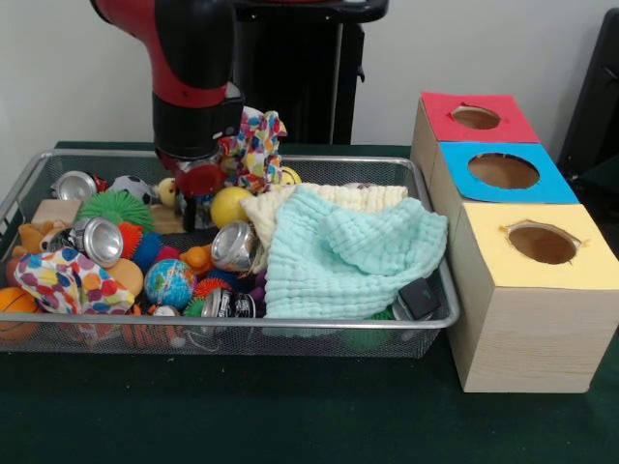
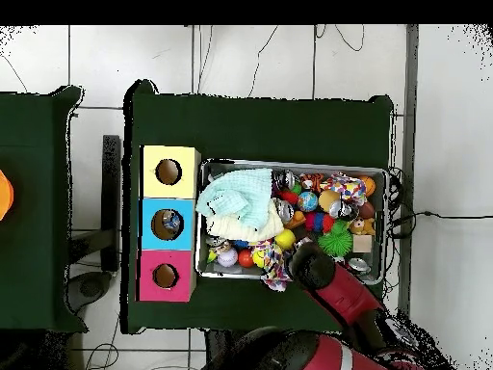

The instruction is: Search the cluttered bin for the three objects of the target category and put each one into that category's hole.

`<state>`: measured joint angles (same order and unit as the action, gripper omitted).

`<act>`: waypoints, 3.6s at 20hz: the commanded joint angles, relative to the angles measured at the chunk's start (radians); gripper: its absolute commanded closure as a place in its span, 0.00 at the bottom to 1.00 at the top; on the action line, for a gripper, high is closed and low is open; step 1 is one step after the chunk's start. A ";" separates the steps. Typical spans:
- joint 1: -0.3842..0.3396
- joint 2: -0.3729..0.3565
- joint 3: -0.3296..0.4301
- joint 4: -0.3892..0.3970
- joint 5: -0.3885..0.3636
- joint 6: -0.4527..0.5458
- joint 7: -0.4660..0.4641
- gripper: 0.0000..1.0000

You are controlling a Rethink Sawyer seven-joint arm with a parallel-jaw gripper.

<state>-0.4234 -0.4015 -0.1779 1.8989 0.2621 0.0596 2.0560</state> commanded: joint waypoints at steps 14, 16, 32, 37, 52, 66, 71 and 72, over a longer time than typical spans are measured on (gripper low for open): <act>0.073 -0.187 -0.048 -0.110 -0.030 0.415 0.073 1.00; 0.075 -0.195 -0.053 -0.127 -0.038 0.437 0.064 1.00; 0.171 -0.298 -0.126 -0.211 -0.065 0.679 0.124 1.00; 0.240 -0.323 -0.176 -0.250 -0.065 0.768 0.175 1.00; 0.430 -0.327 -0.262 -0.277 0.004 0.849 0.323 1.00; 0.583 -0.253 -0.311 -0.302 0.079 0.827 0.496 1.00; 0.613 -0.224 -0.313 -0.323 0.096 0.815 0.549 1.00; 0.617 -0.220 -0.312 -0.323 0.098 0.811 0.557 1.00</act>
<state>0.1876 -0.6914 -0.5185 1.6090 0.3183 0.7945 2.3125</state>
